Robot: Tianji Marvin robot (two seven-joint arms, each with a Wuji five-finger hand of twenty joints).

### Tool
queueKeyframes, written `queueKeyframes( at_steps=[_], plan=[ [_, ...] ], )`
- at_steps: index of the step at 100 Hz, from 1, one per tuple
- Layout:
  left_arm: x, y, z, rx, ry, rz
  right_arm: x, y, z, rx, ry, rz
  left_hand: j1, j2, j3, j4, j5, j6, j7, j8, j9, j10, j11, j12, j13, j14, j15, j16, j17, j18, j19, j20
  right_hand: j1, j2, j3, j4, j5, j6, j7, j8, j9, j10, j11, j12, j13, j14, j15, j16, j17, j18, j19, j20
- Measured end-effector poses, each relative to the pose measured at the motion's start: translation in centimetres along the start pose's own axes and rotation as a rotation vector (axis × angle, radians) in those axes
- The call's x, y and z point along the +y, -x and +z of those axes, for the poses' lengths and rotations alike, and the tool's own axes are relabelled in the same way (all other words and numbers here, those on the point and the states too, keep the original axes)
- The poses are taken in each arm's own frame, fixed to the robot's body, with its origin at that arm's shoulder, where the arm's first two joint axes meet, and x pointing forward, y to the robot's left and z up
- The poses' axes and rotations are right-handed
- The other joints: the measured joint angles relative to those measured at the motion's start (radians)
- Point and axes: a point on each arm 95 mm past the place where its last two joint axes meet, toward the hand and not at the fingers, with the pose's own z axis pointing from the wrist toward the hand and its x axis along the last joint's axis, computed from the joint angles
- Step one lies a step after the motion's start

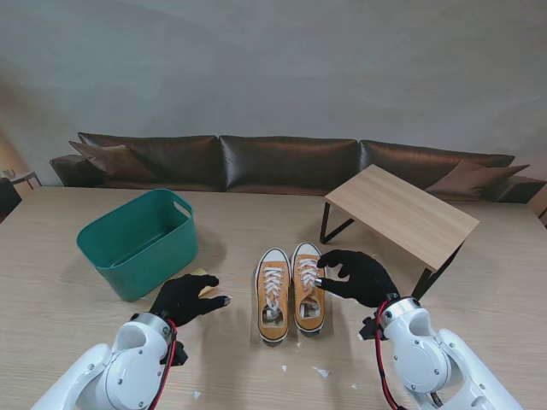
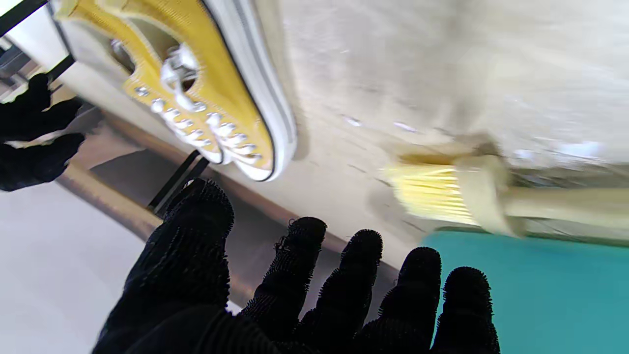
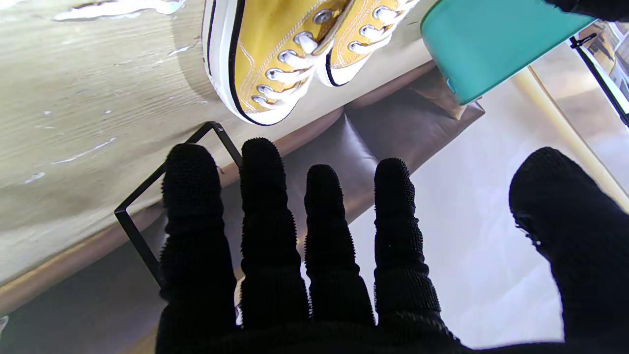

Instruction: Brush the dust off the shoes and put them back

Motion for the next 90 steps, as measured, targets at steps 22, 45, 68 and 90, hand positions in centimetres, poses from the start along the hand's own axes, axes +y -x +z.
queueKeyframes(
  at_steps=[22, 45, 68, 90],
  plan=[
    [-0.6, 2.3, -1.1, -0.093, 0.004, 0.177, -0.1, -0.1, 0.0, 0.005, -0.004, 0.006, -0.024, -0.033, 0.114, 0.0, 0.001, 0.002, 0.0, 0.0, 0.004, 0.01, 0.034, 0.116, 0.08, 0.032, 0.196, 0.206, 0.101, 0.021, 0.142, 0.264, 0.0, 0.0, 0.0, 0.0, 0.0, 0.004, -0.009, 0.0, 0.0, 0.002, 0.0, 0.0, 0.0, 0.001, 0.0, 0.001, 0.0, 0.0, 0.0, 0.0],
    [-0.6, 4.6, 0.0, -0.159, 0.061, 0.331, -0.2, 0.0, -0.1, 0.004, -0.005, 0.021, -0.083, -0.083, 0.248, 0.0, 0.012, 0.002, 0.013, 0.0, 0.059, 0.013, 0.071, 0.295, 0.147, 0.037, 0.52, 0.355, 0.073, 0.026, 0.785, 0.346, 0.0, 0.0, 0.0, 0.0, 0.0, 0.004, -0.009, 0.0, 0.0, 0.004, 0.0, 0.0, 0.0, 0.003, 0.004, 0.002, 0.0, 0.001, 0.0, 0.0],
    [-1.3, 6.1, 1.6, -0.199, 0.086, 0.394, -0.5, 0.0, -0.1, 0.001, -0.007, 0.03, -0.104, -0.104, 0.274, 0.0, 0.015, -0.01, 0.015, 0.0, 0.07, 0.013, 0.122, 0.41, 0.188, 0.031, 0.685, 0.414, 0.105, 0.018, 1.033, 0.196, 0.0, 0.0, 0.0, 0.0, 0.0, 0.005, -0.009, 0.0, 0.0, 0.006, 0.0, 0.0, 0.0, 0.008, 0.005, 0.002, 0.0, 0.001, 0.0, 0.0],
    [-1.5, 7.2, 3.2, -0.241, 0.092, 0.406, -0.7, 0.1, -0.1, -0.001, -0.012, 0.043, -0.128, -0.104, 0.287, 0.0, 0.049, -0.012, 0.021, -0.007, 0.094, 0.013, 0.221, 0.603, 0.246, 0.005, 0.851, 0.496, 0.201, 0.016, 1.108, 0.221, 0.0, 0.0, 0.0, 0.0, 0.003, 0.012, -0.009, 0.0, 0.0, 0.006, 0.0, 0.0, 0.001, 0.009, 0.006, 0.003, 0.0, 0.002, 0.0, 0.0]
  ],
)
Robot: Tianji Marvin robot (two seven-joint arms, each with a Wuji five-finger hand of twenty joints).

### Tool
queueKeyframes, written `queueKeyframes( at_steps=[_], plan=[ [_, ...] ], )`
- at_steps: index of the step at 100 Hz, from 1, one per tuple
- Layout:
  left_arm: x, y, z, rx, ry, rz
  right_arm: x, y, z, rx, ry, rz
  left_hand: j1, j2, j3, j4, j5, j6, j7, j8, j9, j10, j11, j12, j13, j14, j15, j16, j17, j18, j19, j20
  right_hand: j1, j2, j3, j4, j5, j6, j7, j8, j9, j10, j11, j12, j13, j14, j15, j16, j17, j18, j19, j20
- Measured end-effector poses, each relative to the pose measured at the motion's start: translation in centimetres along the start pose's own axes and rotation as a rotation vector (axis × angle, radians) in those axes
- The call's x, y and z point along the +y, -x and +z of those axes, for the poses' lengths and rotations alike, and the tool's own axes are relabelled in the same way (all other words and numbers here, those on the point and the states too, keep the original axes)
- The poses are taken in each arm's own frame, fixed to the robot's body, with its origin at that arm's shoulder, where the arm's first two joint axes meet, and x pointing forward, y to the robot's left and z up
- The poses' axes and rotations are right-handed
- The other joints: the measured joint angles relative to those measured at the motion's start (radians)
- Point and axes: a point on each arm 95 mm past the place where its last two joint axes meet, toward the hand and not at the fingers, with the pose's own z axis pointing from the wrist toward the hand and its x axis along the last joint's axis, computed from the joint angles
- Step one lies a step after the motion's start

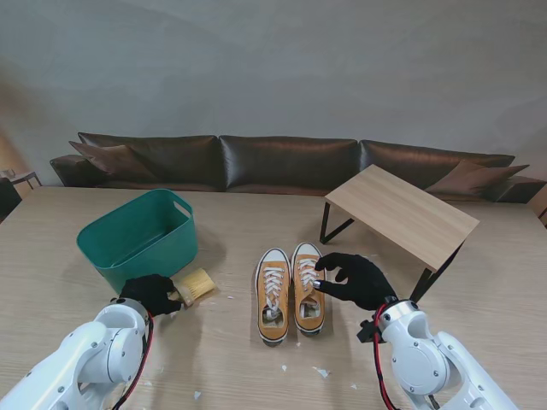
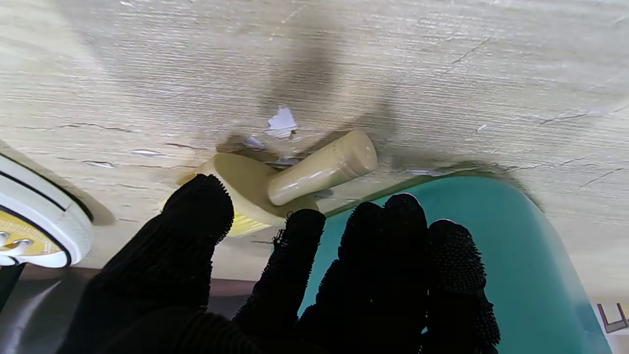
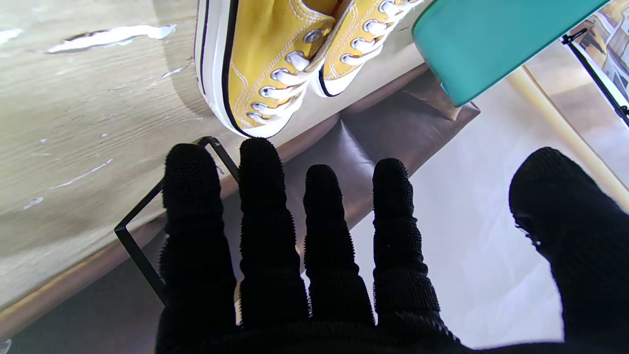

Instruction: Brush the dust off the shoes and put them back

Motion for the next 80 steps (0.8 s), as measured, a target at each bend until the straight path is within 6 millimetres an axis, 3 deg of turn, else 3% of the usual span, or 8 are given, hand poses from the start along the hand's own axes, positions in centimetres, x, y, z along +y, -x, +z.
queueKeyframes(
  at_steps=[30, 80],
  plan=[
    [0.2, 0.4, 1.8, -0.016, 0.04, -0.002, -0.3, 0.0, 0.0, 0.0, -0.004, 0.011, -0.002, 0.0, 0.01, 0.0, 0.0, 0.0, 0.0, -0.004, -0.001, 0.0, 0.088, 0.057, 0.024, -0.007, 0.03, 0.001, 0.035, 0.0, 0.022, 0.012, 0.0, 0.0, 0.0, 0.0, 0.0, 0.002, 0.0, 0.0, 0.001, 0.001, 0.0, 0.0, 0.007, 0.001, 0.002, 0.0, 0.0, 0.002, 0.0, 0.0],
    [0.6, 0.0, 3.1, 0.003, 0.057, -0.017, -0.6, -0.1, 0.0, -0.003, -0.011, 0.022, -0.002, 0.0, 0.013, 0.0, 0.024, -0.012, 0.029, 0.009, -0.001, -0.001, 0.09, 0.042, 0.016, -0.007, 0.03, 0.001, 0.01, 0.0, 0.022, 0.012, 0.0, 0.002, 0.013, 0.0, 0.018, 0.012, -0.001, 0.0, 0.011, 0.011, 0.0, 0.0, 0.007, 0.001, 0.009, 0.0, 0.0, 0.01, 0.0, 0.0]
  ],
)
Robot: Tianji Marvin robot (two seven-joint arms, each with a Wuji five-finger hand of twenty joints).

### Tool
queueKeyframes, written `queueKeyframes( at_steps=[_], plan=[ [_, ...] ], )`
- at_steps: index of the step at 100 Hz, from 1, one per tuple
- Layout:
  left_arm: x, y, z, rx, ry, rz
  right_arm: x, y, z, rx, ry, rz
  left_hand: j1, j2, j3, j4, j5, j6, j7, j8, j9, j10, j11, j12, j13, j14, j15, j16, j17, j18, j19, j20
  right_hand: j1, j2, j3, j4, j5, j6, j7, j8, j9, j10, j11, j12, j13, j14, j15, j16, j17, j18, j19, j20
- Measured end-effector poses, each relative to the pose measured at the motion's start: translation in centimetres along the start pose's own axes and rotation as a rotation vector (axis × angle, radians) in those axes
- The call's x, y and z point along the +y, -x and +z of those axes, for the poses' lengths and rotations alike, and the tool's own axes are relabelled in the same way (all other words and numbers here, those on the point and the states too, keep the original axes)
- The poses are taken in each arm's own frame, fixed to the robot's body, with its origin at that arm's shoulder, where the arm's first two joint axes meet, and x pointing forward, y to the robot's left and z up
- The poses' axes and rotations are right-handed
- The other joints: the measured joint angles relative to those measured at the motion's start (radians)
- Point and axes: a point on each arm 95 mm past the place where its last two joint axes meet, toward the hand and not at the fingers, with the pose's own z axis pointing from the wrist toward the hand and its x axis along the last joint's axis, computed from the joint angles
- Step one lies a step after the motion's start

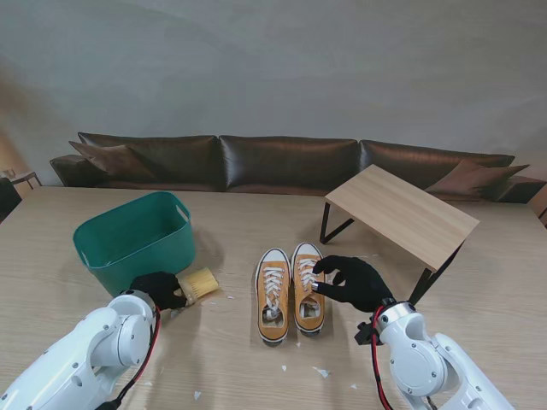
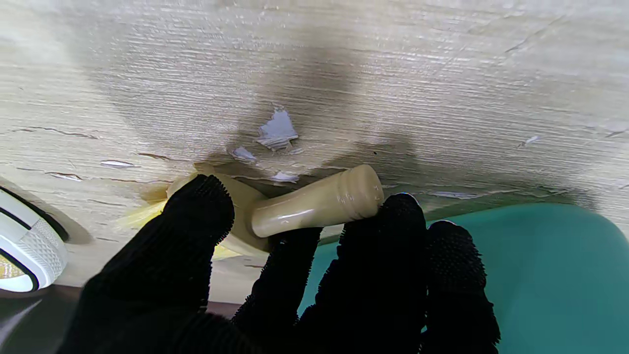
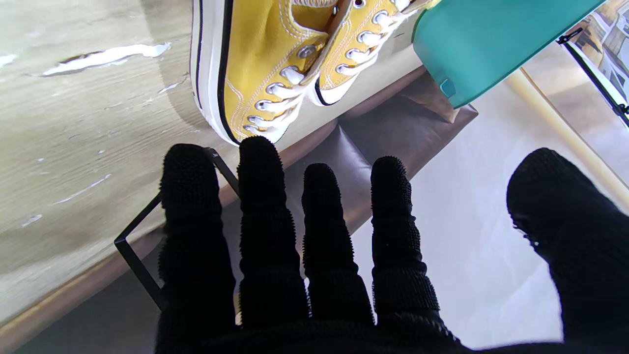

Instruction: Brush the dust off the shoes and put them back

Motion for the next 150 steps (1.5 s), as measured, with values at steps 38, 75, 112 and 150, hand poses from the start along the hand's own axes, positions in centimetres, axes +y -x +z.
queueKeyframes(
  at_steps=[38, 75, 112, 150],
  plan=[
    [-0.3, -1.3, 1.4, -0.003, -0.004, 0.068, -0.3, 0.1, 0.0, -0.005, -0.001, 0.017, -0.015, -0.077, 0.166, 0.0, 0.041, 0.101, 0.15, 0.187, 0.041, -0.022, -0.022, -0.108, 0.054, -0.006, -0.005, -0.032, 0.054, 0.0, 0.001, -0.016, 0.0, 0.014, 0.002, 0.0, 0.0, 0.005, 0.0, 0.0, 0.0, 0.002, 0.0, 0.0, 0.0, 0.001, 0.001, 0.0, 0.0, 0.0, 0.0, 0.0],
    [-0.6, -2.3, 2.9, 0.012, 0.028, 0.161, -0.5, 0.1, 0.0, -0.009, -0.005, 0.032, 0.079, -0.205, 0.192, -0.083, 0.043, 0.166, 0.32, 0.342, 0.09, -0.01, -0.002, -0.166, 0.127, -0.06, -0.026, -0.07, 0.115, -0.005, 0.027, -0.103, 0.0, 0.014, 0.002, 0.0, 0.0, 0.025, 0.0, 0.0, 0.013, 0.012, 0.0, 0.0, 0.01, 0.003, 0.004, 0.0, 0.0, 0.001, 0.0, 0.0],
    [-0.9, -3.0, 3.6, 0.058, 0.033, 0.195, -0.6, 0.2, 0.1, -0.017, -0.008, 0.049, 0.123, -0.254, 0.279, -0.095, 0.052, 0.046, 0.64, 0.34, 0.278, -0.129, -0.071, 0.041, 0.244, -0.097, -0.061, -0.108, 0.217, -0.048, 0.099, -0.153, 0.0, 0.049, 0.002, 0.0, 0.0, 0.054, 0.0, 0.0, 0.025, 0.015, 0.002, 0.0, 0.01, 0.012, 0.009, 0.0, 0.0, 0.003, 0.0, 0.0],
    [-0.6, -2.7, 4.0, 0.104, -0.025, 0.122, -1.0, 0.3, 0.2, -0.024, -0.008, 0.065, 0.105, -0.275, 0.268, -0.093, 0.06, 0.055, 0.735, 0.33, 0.518, -0.134, -0.073, -0.172, 0.523, -0.091, -0.132, -0.167, 0.437, 0.021, 0.127, -0.275, 0.0, 0.06, 0.02, 0.009, 0.0, 0.077, 0.0, 0.0, 0.048, 0.023, 0.002, 0.0, 0.01, 0.013, 0.012, 0.008, 0.0, 0.013, 0.0, 0.0]
  ],
)
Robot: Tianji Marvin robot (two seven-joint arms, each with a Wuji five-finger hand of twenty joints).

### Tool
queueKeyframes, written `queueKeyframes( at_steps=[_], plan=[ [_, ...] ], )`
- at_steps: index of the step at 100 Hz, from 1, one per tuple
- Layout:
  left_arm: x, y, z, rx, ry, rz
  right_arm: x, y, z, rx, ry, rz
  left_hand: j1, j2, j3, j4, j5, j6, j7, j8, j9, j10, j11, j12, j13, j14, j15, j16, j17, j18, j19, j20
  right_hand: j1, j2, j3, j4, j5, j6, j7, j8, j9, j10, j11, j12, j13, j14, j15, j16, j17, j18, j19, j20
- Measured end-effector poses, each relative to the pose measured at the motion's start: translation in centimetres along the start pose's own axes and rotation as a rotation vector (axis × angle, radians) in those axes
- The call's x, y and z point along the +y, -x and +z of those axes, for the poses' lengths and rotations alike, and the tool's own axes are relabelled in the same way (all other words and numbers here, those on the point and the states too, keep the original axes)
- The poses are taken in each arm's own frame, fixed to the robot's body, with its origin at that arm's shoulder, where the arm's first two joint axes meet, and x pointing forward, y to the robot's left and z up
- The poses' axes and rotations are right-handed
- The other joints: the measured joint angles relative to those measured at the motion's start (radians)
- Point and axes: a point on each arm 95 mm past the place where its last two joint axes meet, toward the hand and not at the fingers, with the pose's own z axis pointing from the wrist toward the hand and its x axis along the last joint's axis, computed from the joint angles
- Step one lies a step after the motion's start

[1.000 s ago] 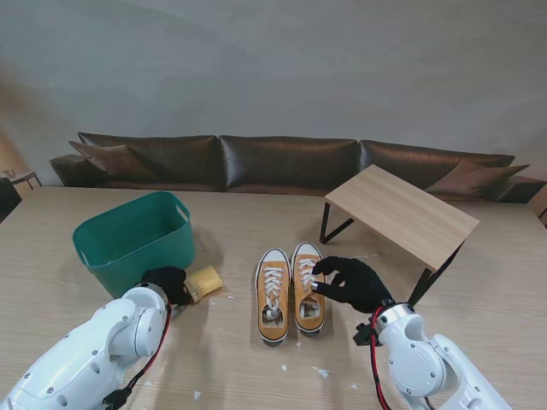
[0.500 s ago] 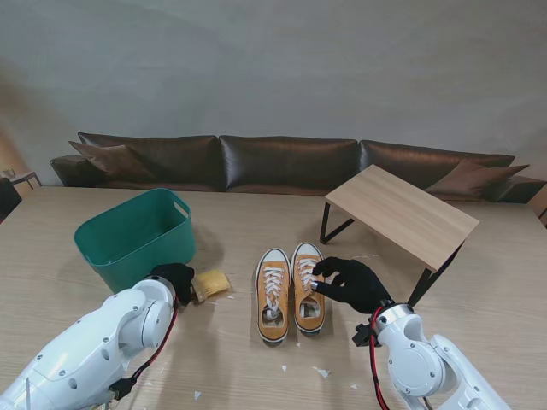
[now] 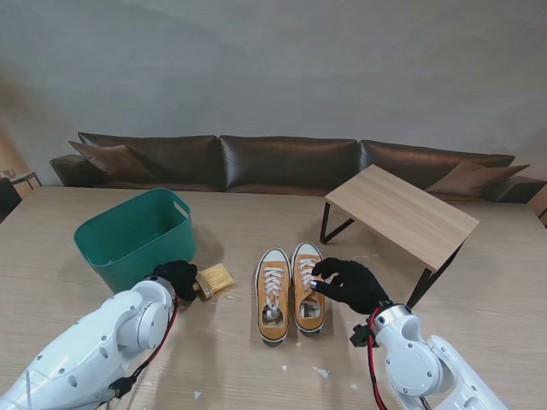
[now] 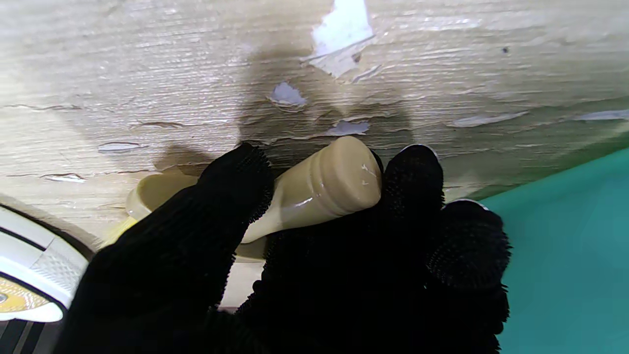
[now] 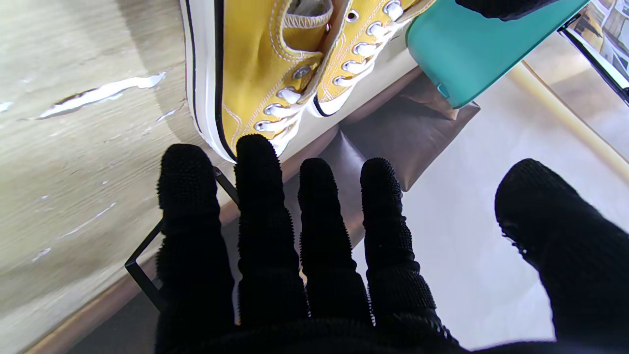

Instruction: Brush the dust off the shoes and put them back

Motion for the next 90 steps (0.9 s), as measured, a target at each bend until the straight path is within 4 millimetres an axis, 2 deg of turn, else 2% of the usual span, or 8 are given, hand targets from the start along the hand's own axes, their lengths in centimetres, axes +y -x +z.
queueKeyframes(
  at_steps=[6, 15, 25, 39, 62, 73, 90],
  plan=[
    [0.1, 0.0, 0.0, 0.017, -0.002, -0.011, 0.0, 0.0, 0.0, -0.002, 0.0, 0.003, 0.0, 0.016, 0.009, 0.0, -0.036, 0.009, 0.025, 0.016, 0.001, -0.007, 0.051, 0.015, 0.001, 0.001, 0.021, 0.005, 0.0, 0.001, 0.021, 0.002, 0.0, 0.0, 0.0, 0.0, 0.0, 0.009, 0.0, 0.0, 0.0, 0.002, 0.0, 0.0, 0.0, 0.0, 0.0, 0.0, 0.0, 0.0, 0.0, 0.0],
    [0.4, 0.0, -0.1, 0.037, -0.002, -0.032, -0.1, 0.0, 0.0, -0.003, -0.001, 0.006, 0.0, 0.038, 0.022, 0.002, -0.071, 0.032, 0.05, 0.056, -0.002, -0.004, 0.086, 0.082, 0.001, 0.001, 0.071, 0.067, -0.002, 0.003, 0.053, 0.024, 0.0, 0.0, 0.0, 0.0, 0.0, 0.01, 0.0, 0.0, 0.0, 0.002, 0.0, 0.0, 0.0, 0.0, 0.0, 0.0, 0.0, 0.0, 0.0, 0.0],
    [0.6, -0.1, -0.1, 0.048, -0.01, -0.075, -0.2, 0.1, 0.0, -0.005, -0.003, 0.006, 0.0, 0.038, 0.022, 0.003, -0.085, 0.041, 0.072, 0.095, -0.004, -0.003, 0.121, 0.183, 0.001, 0.001, 0.156, 0.118, -0.002, 0.004, 0.103, 0.064, 0.0, 0.0, 0.0, 0.0, 0.0, 0.011, 0.0, 0.0, 0.0, 0.003, 0.0, 0.0, 0.0, 0.0, 0.0, 0.0, 0.0, 0.0, 0.0, 0.0],
    [0.9, -0.3, -0.1, 0.08, -0.035, -0.097, -0.2, 0.1, 0.0, -0.006, -0.007, 0.011, -0.001, 0.032, 0.022, 0.002, -0.089, 0.044, 0.087, 0.131, -0.004, -0.003, 0.167, 0.248, 0.025, -0.006, 0.24, 0.144, 0.015, 0.004, 0.153, 0.072, 0.0, 0.027, 0.003, 0.0, -0.001, 0.019, 0.0, -0.004, 0.0, 0.004, 0.0, 0.0, 0.0, 0.001, 0.0, 0.0, 0.0, 0.0, 0.0, 0.0],
    [1.2, 0.0, -0.7, 0.088, -0.031, -0.217, -0.4, 0.1, 0.0, -0.007, -0.022, 0.013, -0.001, -0.052, 0.047, 0.001, -0.069, 0.038, 0.115, 0.136, 0.021, -0.003, 0.194, 0.262, 0.035, -0.009, 0.336, 0.128, 0.047, 0.013, 0.203, 0.091, 0.0, 0.036, 0.002, 0.0, -0.001, 0.025, 0.0, -0.004, 0.0, 0.006, 0.0, 0.0, 0.0, 0.012, 0.002, 0.0, 0.0, 0.001, 0.0, 0.0],
    [0.9, 0.1, -1.3, 0.083, -0.053, -0.264, -0.4, 0.1, -0.1, -0.008, -0.025, 0.015, -0.01, -0.084, 0.071, 0.0, -0.048, 0.032, 0.117, 0.136, 0.036, -0.004, 0.217, 0.228, 0.052, -0.01, 0.362, 0.104, 0.071, 0.024, 0.207, 0.094, 0.0, 0.051, 0.002, 0.0, -0.001, 0.027, 0.0, -0.005, 0.0, 0.006, 0.0, 0.0, 0.0, 0.012, 0.002, 0.0, 0.0, 0.001, 0.0, 0.0],
    [-0.2, 0.2, -2.0, 0.092, -0.083, -0.326, -0.4, 0.2, -0.1, -0.011, -0.026, 0.016, -0.011, -0.086, 0.073, 0.0, -0.043, 0.031, 0.117, 0.136, 0.037, -0.004, 0.223, 0.211, 0.052, -0.01, 0.378, 0.098, 0.081, 0.027, 0.208, 0.094, 0.0, 0.049, 0.002, 0.0, -0.001, 0.027, 0.001, -0.011, 0.0, 0.006, 0.0, 0.0, 0.0, 0.012, 0.002, 0.0, 0.0, 0.001, 0.0, 0.0]
  ],
)
